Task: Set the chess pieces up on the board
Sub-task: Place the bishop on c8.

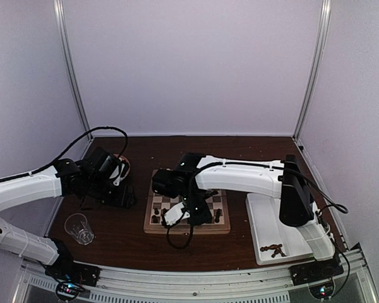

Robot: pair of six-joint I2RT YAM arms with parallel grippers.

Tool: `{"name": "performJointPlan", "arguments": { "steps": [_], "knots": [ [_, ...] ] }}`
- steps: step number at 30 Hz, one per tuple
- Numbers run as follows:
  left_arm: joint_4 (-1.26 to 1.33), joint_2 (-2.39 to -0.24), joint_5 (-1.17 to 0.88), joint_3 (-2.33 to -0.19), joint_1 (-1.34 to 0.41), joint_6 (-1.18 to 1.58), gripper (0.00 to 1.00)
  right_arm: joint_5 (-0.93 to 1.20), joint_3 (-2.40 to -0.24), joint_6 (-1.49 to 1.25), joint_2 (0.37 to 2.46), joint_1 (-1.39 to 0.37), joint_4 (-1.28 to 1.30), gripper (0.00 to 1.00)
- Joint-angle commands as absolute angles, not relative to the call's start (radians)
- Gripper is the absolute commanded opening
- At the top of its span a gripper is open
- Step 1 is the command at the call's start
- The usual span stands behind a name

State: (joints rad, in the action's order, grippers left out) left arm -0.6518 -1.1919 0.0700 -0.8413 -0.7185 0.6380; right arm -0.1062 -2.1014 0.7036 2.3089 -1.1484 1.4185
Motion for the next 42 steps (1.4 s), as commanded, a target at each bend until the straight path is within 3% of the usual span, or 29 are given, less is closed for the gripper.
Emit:
{"name": "performJointPlan", "arguments": {
  "steps": [1, 12, 22, 25, 32, 37, 42],
  "knots": [
    [-0.618, -1.204, 0.06, -0.851, -0.71, 0.63, 0.68, -0.124, -2.111, 0.705, 2.332, -1.141, 1.425, 0.04],
    [-0.613, -1.224, 0.056, -0.861, -0.71, 0.631, 0.68, -0.127, -2.1, 0.709, 2.332, -1.124, 1.415, 0.07],
    [-0.606, -1.237, 0.043, -0.876, -0.71, 0.621, 0.68, -0.098, -2.103, 0.697, 2.283, -1.114, 1.434, 0.27],
    [-0.607, -1.225, 0.038, -0.89, -0.71, 0.598, 0.69, -0.069, -2.135, 0.693, 2.238, -1.092, 1.459, 0.41],
    [-0.57, -1.183, -0.088, -0.938, -0.71, 0.477, 0.67, 0.158, -2.18, 0.666, 2.069, -0.979, 1.512, 0.43],
    [-0.513, -1.196, -0.264, -1.003, -0.74, 0.376, 0.6, 0.385, -1.952, 0.611, 1.845, -0.785, 1.387, 0.44],
    [-0.589, -1.356, -0.227, -1.189, -0.887, 0.293, 0.55, 0.511, -1.587, 0.544, 1.608, -0.575, 1.157, 0.44]
  ]
}}
